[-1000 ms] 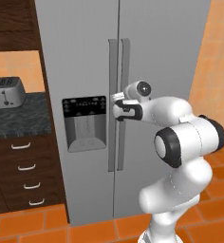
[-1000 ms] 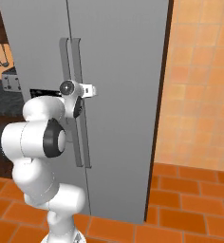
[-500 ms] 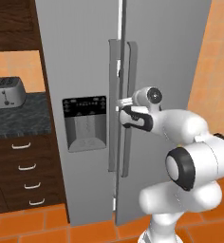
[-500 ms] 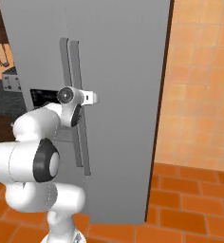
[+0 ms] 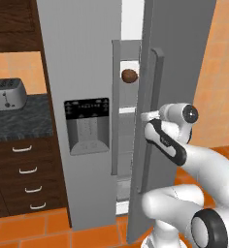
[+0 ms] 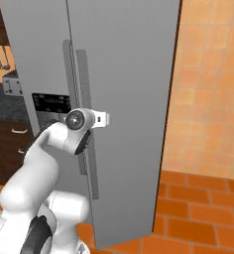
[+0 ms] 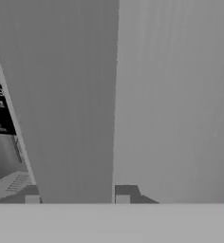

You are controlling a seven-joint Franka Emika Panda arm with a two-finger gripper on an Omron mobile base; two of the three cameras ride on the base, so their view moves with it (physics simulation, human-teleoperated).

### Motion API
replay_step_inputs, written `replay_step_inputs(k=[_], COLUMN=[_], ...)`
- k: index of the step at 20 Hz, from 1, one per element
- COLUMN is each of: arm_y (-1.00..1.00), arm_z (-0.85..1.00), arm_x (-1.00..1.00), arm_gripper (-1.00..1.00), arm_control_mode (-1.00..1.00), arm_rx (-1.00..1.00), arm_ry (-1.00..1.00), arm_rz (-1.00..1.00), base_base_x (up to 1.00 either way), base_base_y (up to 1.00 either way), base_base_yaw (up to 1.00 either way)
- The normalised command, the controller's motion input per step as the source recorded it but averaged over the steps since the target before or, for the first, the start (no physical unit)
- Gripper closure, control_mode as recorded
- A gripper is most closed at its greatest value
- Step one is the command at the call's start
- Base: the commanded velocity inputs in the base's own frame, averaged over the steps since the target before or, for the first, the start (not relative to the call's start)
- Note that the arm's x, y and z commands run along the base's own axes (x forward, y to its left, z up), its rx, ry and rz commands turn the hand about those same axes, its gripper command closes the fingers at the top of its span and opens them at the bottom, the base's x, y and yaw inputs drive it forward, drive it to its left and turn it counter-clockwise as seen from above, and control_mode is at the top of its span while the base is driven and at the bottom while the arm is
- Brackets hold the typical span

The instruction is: Take the strawberry from the fridge and place it on top of the pancake, located on the dining counter.

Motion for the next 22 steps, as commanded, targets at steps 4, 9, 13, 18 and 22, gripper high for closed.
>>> replay_step_inputs(k=[4,9,13,18,22], arm_y=[-0.51,0.12,-0.41,-0.12,0.43], arm_z=[-0.07,-0.20,0.47,0.53,0.61], arm_x=[-0.61,0.02,-0.08,-0.71,-0.50], arm_gripper=[-1.00,-1.00,-1.00,-1.00,-1.00], arm_control_mode=[-1.00,-1.00,-1.00,-1.00,-1.00], arm_rx=[-0.02,-0.19,-0.01,-0.01,-0.14], arm_ry=[0.08,0.14,0.09,0.00,0.00], arm_rz=[0.00,0.00,0.00,-0.05,-0.14], base_base_x=[0.00,0.00,0.00,0.00,0.00], base_base_y=[0.00,0.00,0.00,0.00,0.00], base_base_yaw=[0.00,0.00,0.00,0.00,0.00])
